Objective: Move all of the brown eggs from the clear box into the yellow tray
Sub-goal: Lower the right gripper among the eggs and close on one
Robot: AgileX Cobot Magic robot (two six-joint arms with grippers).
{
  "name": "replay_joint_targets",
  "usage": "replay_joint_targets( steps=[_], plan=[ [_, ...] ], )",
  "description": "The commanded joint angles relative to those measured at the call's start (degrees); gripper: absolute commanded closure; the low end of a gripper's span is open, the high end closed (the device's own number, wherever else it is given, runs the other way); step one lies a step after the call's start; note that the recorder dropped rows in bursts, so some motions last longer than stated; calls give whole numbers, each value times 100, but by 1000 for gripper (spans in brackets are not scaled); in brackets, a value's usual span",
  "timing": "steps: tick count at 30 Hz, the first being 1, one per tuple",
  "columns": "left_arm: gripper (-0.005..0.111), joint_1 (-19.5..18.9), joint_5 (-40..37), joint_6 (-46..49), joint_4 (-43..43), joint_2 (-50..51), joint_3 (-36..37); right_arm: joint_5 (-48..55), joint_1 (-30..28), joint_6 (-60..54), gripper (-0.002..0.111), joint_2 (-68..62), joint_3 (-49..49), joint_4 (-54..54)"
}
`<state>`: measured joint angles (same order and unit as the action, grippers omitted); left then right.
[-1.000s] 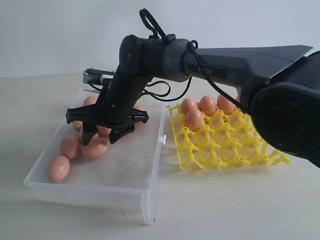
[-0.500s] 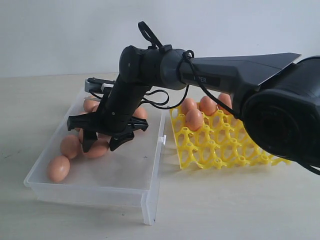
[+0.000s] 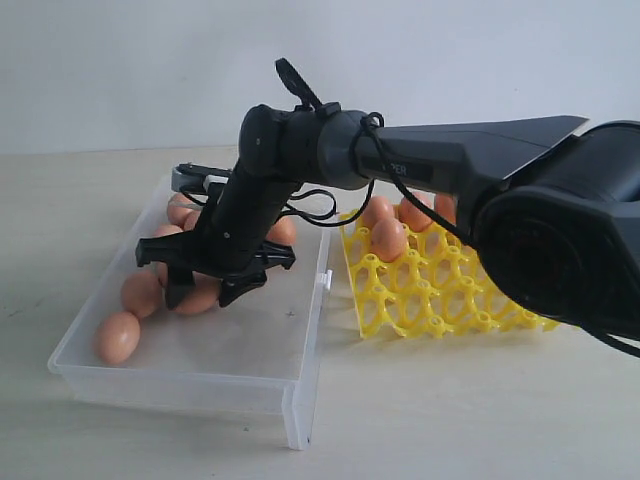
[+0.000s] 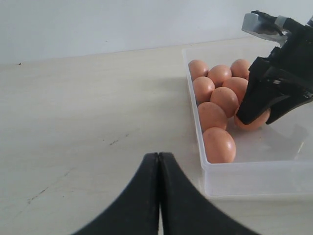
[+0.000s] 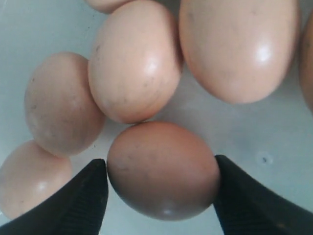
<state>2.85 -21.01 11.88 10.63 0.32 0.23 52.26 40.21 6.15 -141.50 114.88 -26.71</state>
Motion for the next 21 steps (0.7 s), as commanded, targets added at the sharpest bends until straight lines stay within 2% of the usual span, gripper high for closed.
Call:
replay_joint_targets(
  steps=[1,10,19,21],
  plan=[
    [107,-6,56,-5,6,-32,-23,-155,-3,-58,49,-128,34,39],
    [107,-6,56,-2,6,-32,-23,-507,-3,-58,49,-126,34,39],
    [107,-6,56,-2,6,-32,-23,-533,-3,-58,70,-126,34,97],
    [107,-6,56,-2,6,-32,-23,-533,-3,-58,71,-126,34,97]
  ],
)
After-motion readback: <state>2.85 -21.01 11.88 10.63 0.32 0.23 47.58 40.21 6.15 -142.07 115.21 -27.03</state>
